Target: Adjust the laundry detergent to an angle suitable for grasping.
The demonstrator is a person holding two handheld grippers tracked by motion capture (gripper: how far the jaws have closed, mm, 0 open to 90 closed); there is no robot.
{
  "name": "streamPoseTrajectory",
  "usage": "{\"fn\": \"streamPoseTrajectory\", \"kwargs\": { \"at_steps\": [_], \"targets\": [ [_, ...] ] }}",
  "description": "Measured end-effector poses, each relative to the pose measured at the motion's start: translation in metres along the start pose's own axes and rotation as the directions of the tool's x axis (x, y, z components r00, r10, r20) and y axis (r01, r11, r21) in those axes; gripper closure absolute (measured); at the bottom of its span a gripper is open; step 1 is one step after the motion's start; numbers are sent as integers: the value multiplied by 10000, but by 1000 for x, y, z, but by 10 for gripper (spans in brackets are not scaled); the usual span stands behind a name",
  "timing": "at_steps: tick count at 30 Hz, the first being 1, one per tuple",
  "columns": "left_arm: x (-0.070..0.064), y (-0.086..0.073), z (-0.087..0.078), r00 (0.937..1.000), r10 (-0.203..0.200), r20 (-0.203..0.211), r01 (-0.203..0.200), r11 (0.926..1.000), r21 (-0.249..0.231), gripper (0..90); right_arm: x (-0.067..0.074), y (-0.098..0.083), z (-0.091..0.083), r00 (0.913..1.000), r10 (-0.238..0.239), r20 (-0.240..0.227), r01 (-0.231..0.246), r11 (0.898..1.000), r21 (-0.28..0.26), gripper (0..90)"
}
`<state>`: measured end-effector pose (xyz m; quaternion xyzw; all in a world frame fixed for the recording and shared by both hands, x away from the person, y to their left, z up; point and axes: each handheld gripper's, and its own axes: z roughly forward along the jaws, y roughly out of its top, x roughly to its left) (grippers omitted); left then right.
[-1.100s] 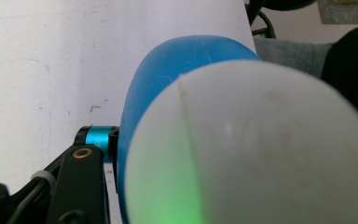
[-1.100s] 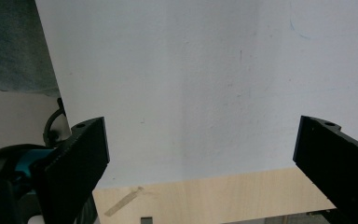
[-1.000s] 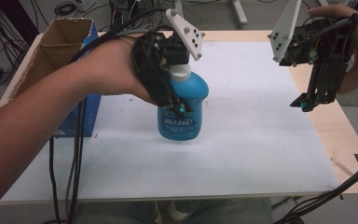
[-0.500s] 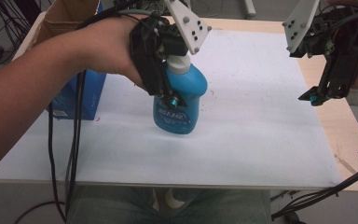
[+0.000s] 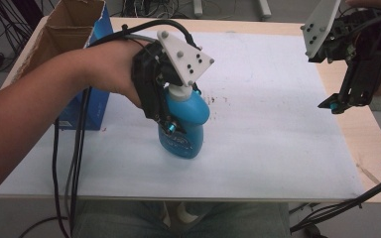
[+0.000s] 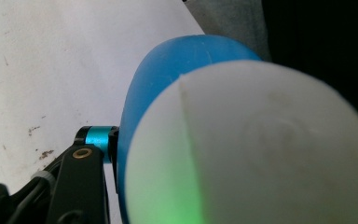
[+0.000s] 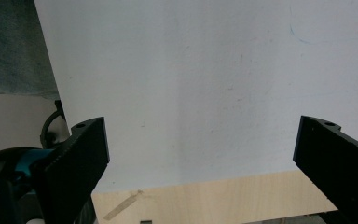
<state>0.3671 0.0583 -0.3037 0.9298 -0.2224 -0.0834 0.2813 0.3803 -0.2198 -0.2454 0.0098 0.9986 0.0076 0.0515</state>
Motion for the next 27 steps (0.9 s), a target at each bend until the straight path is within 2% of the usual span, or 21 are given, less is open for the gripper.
{"fn": "streamPoseTrajectory", "kwargs": {
  "at_steps": [6, 11, 18, 20, 27],
  "targets": [
    [0, -6, 4, 9999, 103, -32, -103, 9999, 131, 408, -1, 0, 2, 10000, 74, -41, -74, 10000, 5, 24],
    [0, -13, 6, 10000, -40, -23, 41, 9998, 178, 407, -1, 0, 2, 10000, 68, -24, -68, 10000, -33, 24],
    [-1, -22, 7, 9999, -158, -51, 159, 9999, 63, 406, -1, -1, 2, 10000, 60, -9, -60, 10000, -44, 25],
    [-1, -24, 7, 9997, -254, -62, 253, 9996, -148, 406, 0, -1, 2, 10000, 81, 14, -81, 10000, -37, 24],
    [-4, -25, 7, 9998, -77, -190, 76, 9999, -69, 404, 0, -2, 0, 9999, 150, 64, -149, 9998, -98, 24]
  ]
}}
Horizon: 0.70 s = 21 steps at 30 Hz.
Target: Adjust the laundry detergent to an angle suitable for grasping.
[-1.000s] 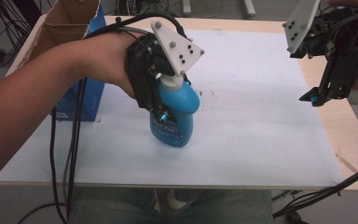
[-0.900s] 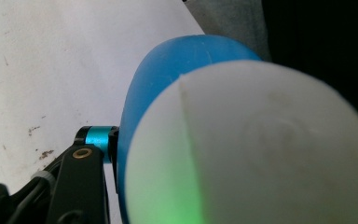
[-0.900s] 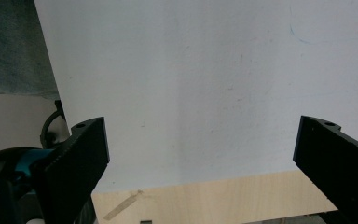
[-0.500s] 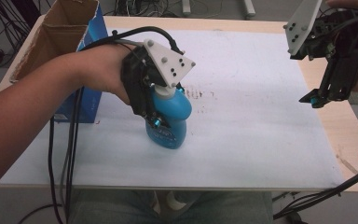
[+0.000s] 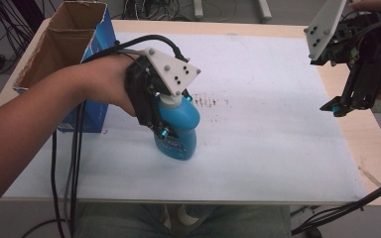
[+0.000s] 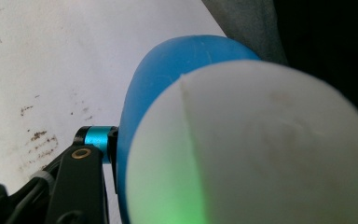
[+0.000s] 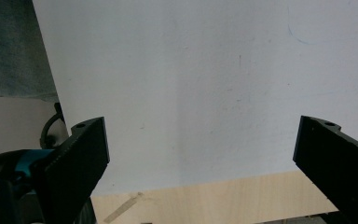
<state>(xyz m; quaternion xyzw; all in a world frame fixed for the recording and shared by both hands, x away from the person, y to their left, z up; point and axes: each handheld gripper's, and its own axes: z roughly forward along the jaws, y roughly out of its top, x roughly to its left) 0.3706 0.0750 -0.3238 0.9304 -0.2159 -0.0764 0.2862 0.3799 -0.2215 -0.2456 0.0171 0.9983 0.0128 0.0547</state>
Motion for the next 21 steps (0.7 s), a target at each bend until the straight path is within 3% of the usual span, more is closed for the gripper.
{"fn": "streamPoseTrajectory", "kwargs": {
  "at_steps": [6, 16, 21],
  "targets": [
    [-1, 1, 0, 9995, -282, -128, 284, 9995, 132, 398, 0, 1, 0, 10000, -79, -29, 79, 10000, -2, 24],
    [-5, 7, -4, 9966, -749, -357, 759, 9968, 264, 254, -1, 0, -1, 9999, -103, -26, 102, 9999, -51, 25],
    [-8, 9, -6, 9960, -769, -457, 791, 9957, 484, 247, 0, 2, -1, 9999, -148, -16, 148, 9999, -68, 25]
  ]
}}
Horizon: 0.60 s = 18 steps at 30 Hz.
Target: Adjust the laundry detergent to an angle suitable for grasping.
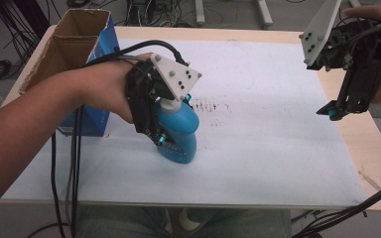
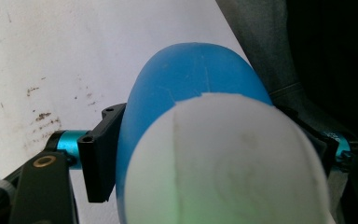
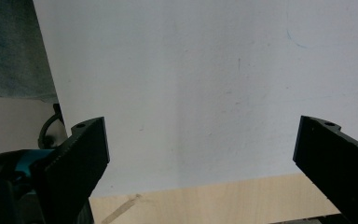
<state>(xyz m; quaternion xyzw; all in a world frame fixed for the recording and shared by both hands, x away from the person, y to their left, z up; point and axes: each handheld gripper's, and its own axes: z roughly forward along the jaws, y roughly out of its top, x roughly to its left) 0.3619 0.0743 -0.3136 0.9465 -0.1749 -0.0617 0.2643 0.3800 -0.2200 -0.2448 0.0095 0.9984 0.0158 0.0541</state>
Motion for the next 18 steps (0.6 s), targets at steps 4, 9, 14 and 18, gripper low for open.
{"fn": "streamPoseTrajectory", "kwargs": {
  "at_steps": [4, 9, 14, 18],
  "targets": [
    [-1, -1, -4, 9999, -83, -144, 85, 9999, 134, 228, 0, 1, 0, 10000, -74, 0, 74, 10000, -19, 25],
    [-3, -4, -9, 9994, -230, -274, 235, 9996, 180, 202, 0, 2, -1, 9999, -122, 29, 122, 9999, -50, 25],
    [-4, -7, -15, 9986, -367, -380, 375, 9991, 202, 169, -2, 3, 0, 9998, -176, 22, 176, 9998, -66, 25],
    [-5, -9, -20, 9970, -529, -556, 542, 9983, 217, 167, -2, 5, 0, 9999, -144, 3, 144, 9999, -71, 25]
  ]
}}
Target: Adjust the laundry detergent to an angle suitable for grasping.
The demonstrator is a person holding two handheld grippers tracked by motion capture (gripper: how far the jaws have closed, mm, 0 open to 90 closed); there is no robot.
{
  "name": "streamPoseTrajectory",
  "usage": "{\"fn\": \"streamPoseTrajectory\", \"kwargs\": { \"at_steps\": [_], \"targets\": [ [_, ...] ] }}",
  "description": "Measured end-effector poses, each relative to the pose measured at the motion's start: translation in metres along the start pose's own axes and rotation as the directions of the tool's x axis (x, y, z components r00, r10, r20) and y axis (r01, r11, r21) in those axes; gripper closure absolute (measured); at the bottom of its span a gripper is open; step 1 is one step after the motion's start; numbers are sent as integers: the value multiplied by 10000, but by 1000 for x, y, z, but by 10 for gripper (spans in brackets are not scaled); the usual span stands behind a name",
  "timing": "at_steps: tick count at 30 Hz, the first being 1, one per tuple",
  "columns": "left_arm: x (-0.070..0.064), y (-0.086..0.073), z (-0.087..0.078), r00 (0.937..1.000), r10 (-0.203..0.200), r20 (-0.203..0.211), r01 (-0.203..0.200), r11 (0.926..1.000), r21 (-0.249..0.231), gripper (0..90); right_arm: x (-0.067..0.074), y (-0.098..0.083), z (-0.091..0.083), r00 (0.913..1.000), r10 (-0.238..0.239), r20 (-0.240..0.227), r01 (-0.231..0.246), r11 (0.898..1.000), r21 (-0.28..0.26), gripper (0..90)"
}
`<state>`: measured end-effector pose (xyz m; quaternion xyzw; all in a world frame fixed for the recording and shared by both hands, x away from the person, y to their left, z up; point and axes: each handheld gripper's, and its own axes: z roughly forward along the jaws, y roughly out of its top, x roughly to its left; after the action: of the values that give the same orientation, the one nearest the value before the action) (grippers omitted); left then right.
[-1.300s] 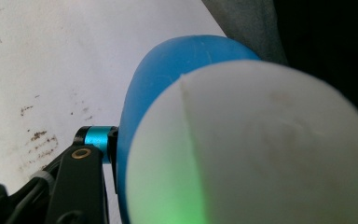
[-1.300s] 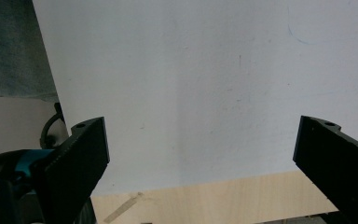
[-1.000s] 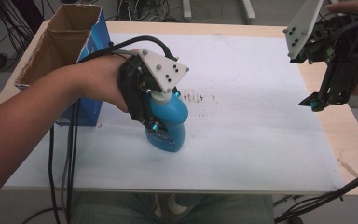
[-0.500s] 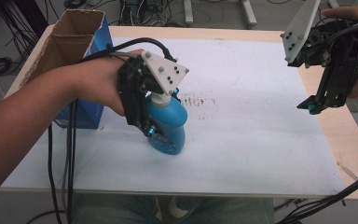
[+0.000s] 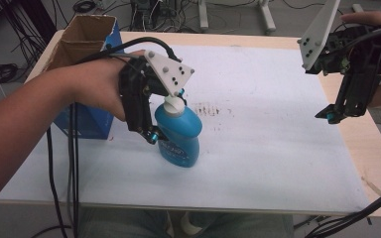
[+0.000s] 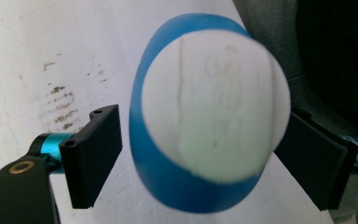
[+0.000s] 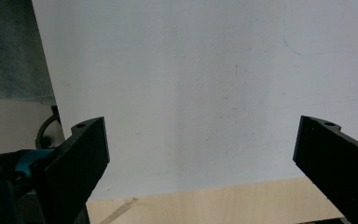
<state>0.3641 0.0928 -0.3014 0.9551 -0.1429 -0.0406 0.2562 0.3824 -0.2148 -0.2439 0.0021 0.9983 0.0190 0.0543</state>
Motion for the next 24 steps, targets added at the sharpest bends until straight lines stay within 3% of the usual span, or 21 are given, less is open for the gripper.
{"fn": "streamPoseTrajectory", "kwargs": {
  "at_steps": [13, 24],
  "targets": [
    [-5, -8, -18, 9986, -326, -427, 348, 9980, 526, 99, 0, 3, 0, 10000, -66, 19, 66, 10000, 24, 25],
    [-10, -12, -42, 9944, -729, -763, 809, 9910, 1070, 64, -1, 6, -1, 9999, -170, 20, 170, 9999, -4, 25]
  ]
}}
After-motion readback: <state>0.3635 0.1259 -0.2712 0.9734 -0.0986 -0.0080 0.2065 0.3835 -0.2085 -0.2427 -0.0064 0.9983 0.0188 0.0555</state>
